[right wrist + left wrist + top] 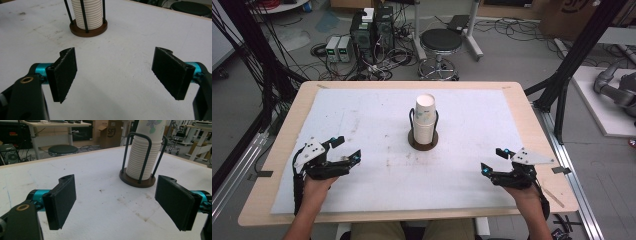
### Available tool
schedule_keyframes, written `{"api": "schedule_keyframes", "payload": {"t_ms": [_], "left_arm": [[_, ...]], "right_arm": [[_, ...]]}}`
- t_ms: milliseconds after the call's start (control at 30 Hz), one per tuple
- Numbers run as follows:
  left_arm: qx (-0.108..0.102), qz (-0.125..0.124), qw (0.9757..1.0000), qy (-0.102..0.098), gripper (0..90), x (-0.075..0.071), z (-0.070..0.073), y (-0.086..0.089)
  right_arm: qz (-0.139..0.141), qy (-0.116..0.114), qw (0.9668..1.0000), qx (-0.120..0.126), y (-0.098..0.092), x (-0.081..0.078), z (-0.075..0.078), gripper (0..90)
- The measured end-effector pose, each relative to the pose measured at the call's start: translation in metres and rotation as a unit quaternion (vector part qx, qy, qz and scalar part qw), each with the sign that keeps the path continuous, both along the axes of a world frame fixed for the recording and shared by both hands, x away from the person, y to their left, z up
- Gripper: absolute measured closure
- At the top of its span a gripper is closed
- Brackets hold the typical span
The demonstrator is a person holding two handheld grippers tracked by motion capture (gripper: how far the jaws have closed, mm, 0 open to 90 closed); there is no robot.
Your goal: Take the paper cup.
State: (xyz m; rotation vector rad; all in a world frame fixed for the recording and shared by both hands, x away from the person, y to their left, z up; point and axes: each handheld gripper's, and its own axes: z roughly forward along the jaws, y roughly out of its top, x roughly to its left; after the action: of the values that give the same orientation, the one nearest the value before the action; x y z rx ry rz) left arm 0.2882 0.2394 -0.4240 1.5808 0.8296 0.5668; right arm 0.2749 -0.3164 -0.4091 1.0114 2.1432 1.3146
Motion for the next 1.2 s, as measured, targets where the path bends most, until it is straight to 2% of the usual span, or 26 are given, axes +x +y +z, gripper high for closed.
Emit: {"api": "schedule_keyframes", "payload": {"t_ms": [700,767,967,1200], "left_arm": [[-0.008,-0.009,0.9999,0.005,17.3,0.003,-0.002,-0.006],[0.0,-0.015,0.9999,0.005,17.3,0.003,0.0,-0.007],[-0.008,-0.026,0.9996,0.004,17.3,0.001,0.003,-0.01],[-0.015,-0.039,0.999,0.013,17.0,0.008,0.013,-0.019]], "right_arm": [[-0.001,0.007,1.0,0.004,-0.006,0.001,-0.003,20.6],[-0.001,0.007,1.0,0.003,-0.007,0.001,-0.003,20.6],[-0.001,0.008,1.0,0.005,-0.005,-0.001,-0.001,20.6],[-0.001,0.008,1.0,0.001,-0.003,-0.003,0.0,20.6]]}}
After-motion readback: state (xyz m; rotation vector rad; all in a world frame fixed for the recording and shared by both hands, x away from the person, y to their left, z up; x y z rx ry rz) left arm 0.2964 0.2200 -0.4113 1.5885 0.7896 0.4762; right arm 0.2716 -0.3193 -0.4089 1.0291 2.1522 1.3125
